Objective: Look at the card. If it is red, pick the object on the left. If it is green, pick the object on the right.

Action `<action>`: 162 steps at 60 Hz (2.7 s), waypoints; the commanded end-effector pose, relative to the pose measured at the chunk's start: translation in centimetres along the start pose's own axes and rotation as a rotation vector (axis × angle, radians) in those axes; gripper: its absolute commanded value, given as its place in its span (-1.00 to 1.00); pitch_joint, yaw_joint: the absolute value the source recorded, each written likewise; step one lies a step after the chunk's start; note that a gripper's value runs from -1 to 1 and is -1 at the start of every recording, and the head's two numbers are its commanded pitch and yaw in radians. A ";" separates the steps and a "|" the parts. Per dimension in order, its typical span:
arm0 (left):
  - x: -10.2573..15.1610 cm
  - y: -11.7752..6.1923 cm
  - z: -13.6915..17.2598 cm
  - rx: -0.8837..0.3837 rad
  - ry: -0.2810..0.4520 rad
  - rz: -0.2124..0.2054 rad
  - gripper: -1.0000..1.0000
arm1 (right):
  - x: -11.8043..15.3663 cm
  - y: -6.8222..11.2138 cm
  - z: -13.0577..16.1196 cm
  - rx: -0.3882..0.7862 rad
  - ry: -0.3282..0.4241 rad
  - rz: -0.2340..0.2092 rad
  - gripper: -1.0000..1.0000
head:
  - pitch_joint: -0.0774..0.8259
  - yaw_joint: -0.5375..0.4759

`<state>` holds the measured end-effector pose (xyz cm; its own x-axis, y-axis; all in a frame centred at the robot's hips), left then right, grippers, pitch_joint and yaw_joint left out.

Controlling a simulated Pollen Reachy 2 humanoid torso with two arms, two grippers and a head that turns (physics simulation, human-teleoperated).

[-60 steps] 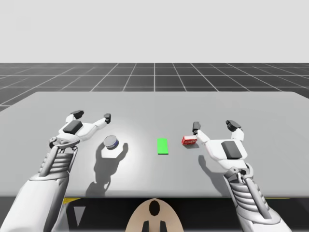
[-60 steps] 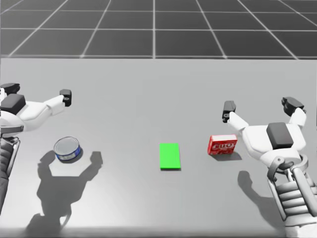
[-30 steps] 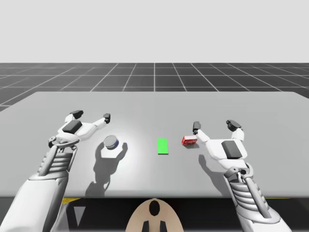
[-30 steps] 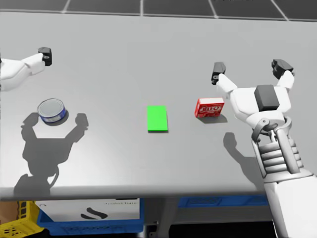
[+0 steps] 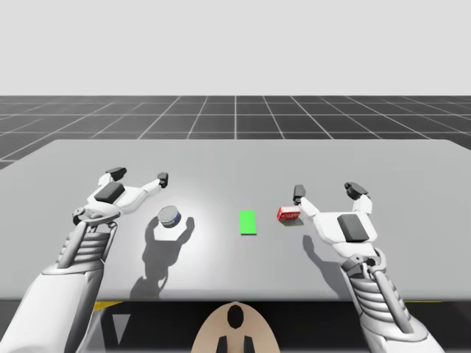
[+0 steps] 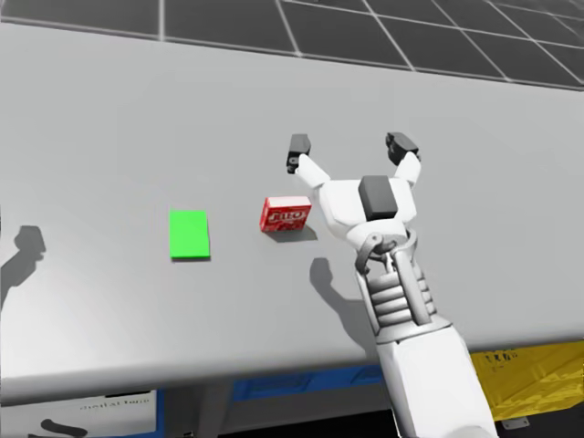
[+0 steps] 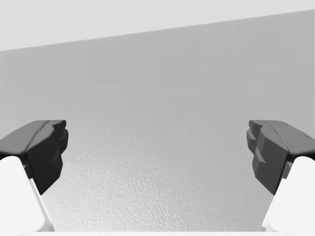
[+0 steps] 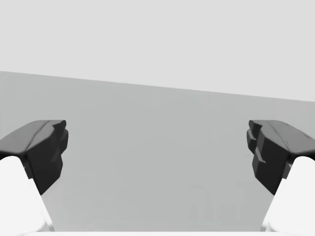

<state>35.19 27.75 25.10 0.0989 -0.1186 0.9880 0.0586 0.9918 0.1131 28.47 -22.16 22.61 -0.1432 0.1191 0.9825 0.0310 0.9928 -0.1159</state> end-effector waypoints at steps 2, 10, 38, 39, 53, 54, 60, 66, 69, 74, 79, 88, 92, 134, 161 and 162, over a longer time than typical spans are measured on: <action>0.0 0.0 0.0 0.001 0.004 -0.001 -1.00 | 0.4 0.8 0.5 0.014 0.001 -0.026 -1.00 | 0.63 -0.54; -0.1 0.0 0.1 0.006 0.010 -0.004 -1.00 | 1.2 1.3 1.7 0.004 -0.004 -0.033 -1.00 | 0.61 -0.53; -1.6 -0.3 -0.8 0.013 0.063 -0.020 -1.00 | -2.2 5.4 9.3 0.101 0.172 -0.139 -1.00 | 0.56 -0.51; -1.6 -0.3 -0.9 0.014 0.065 -0.022 -1.00 | -2.3 5.5 9.4 0.105 0.182 -0.140 -1.00 | 0.56 -0.51; -2.0 -0.4 -0.8 0.025 0.074 -0.033 -1.00 | -4.8 7.2 8.0 0.084 0.239 -0.109 -1.00 | 0.58 -0.50; -2.0 -0.4 -0.8 0.027 0.074 -0.033 -1.00 | -4.9 7.4 7.9 0.085 0.254 -0.110 -1.00 | 0.58 -0.51; -2.1 -0.4 -0.8 0.031 0.075 -0.035 -1.00 | -5.6 7.8 6.7 0.066 0.274 -0.115 -1.00 | 0.59 -0.51; -2.1 -0.4 -0.8 0.036 0.074 -0.040 -1.00 | -6.1 7.8 5.1 0.048 0.288 -0.121 -1.00 | 0.60 -0.52; -2.1 -0.4 -0.8 0.037 0.073 -0.040 -1.00 | -6.4 7.8 4.1 0.040 0.298 -0.125 -1.00 | 0.60 -0.53; -2.1 -0.3 -0.8 0.040 0.072 -0.040 -1.00 | -6.7 7.7 2.7 0.028 0.308 -0.124 -1.00 | 0.60 -0.53; -2.1 -0.3 -0.8 0.042 0.071 -0.042 -1.00 | -7.0 7.6 1.2 0.019 0.330 -0.143 -1.00 | 0.61 -0.53; -2.1 -0.3 -0.9 0.044 0.068 -0.045 -1.00 | -7.6 7.8 -0.3 0.017 0.377 -0.170 -1.00 | 0.62 -0.52; -2.1 -0.2 -0.9 0.045 0.067 -0.046 -1.00 | -7.9 7.9 -0.9 0.015 0.383 -0.169 -1.00 | 0.63 -0.52; -2.1 -0.2 -1.0 0.047 0.064 -0.044 -1.00 | -9.2 8.8 -1.2 0.052 0.388 -0.174 1.00 | 0.57 -0.53; -2.3 -0.2 -1.0 0.049 0.075 -0.045 -1.00 | -9.3 8.7 -0.9 0.059 0.357 -0.173 1.00 | -0.25 -0.58; -2.3 -0.2 -1.0 0.049 0.075 -0.045 -1.00 | -9.2 8.7 -1.0 0.059 0.356 -0.175 0.99 | -0.26 -0.58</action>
<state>35.98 27.74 22.73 0.1675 -0.1654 0.9719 0.0169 0.9862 0.1650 31.49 -16.95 12.83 0.2070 0.0188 0.9782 -0.0048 0.9998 -0.0182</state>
